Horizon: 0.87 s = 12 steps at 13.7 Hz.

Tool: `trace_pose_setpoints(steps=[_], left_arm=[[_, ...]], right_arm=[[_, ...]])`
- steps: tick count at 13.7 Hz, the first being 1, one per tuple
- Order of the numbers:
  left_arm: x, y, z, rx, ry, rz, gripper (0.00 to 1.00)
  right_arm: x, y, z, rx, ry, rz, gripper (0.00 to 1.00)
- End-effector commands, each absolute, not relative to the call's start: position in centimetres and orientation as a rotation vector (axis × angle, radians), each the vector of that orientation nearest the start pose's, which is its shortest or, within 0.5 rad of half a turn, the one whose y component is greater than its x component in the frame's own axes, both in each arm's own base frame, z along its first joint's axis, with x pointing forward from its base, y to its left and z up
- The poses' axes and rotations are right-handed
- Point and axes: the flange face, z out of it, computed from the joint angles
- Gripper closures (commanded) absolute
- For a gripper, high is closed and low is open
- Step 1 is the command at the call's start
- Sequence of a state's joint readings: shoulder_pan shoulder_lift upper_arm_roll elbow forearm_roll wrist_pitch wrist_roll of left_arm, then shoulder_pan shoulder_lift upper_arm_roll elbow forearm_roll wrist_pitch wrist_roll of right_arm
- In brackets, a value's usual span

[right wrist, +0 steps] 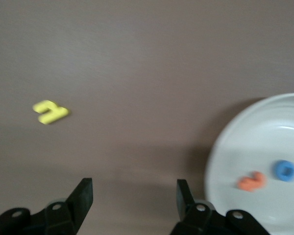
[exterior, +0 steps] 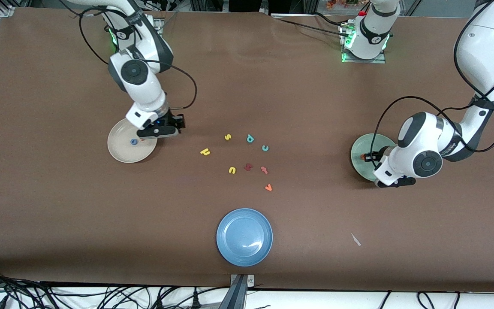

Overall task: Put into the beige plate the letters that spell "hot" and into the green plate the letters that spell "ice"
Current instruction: 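Grasp the yellow letter and cyan c with the right and left grippers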

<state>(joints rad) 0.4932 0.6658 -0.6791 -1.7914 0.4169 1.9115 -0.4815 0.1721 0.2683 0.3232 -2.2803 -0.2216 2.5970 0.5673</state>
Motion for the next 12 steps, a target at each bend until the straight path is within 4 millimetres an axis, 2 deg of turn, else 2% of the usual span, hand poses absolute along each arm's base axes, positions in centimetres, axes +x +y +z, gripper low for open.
trace_pose_setpoints(steps=[1, 2, 3, 5, 6, 9, 11, 12], left_arm=[[61.3, -10.2, 27.0, -3.012, -0.202, 0.432, 0.0], [61.1, -12.3, 28.0, -3.02, -0.281, 0.409, 0.0], [60.7, -14.5, 28.3, -3.024, -0.353, 0.405, 0.0], [59.9, -19.0, 28.8, -3.026, -0.409, 0.379, 0.0], [60.2, -21.6, 30.0, -3.053, -0.461, 0.347, 0.0], [59.6, -28.7, 30.3, -3.077, -0.617, 0.326, 0.0], [57.8, -33.6, 29.1, -3.095, -0.64, 0.304, 0.0], [57.3, -35.2, 28.4, -3.105, -0.664, 0.283, 0.02]], right_arm=[[49.7, 31.5, 23.3, -3.072, -0.087, -0.118, 0.23], [49.6, 33.6, 23.0, -3.063, -0.068, -0.121, 0.23], [50.2, 34.5, 22.9, -3.053, -0.039, -0.128, 0.23], [51.0, 35.7, 21.3, -3.041, -0.032, -0.109, 0.23], [50.9, 36.3, 21.2, -3.045, -0.049, -0.117, 0.23], [51.0, 36.0, 19.4, -3.08, -0.123, -0.137, 0.23], [51.3, 35.7, 18.9, -3.096, -0.134, -0.151, 0.23], [51.2, 35.8, 18.6, -3.095, -0.138, -0.148, 0.23]])
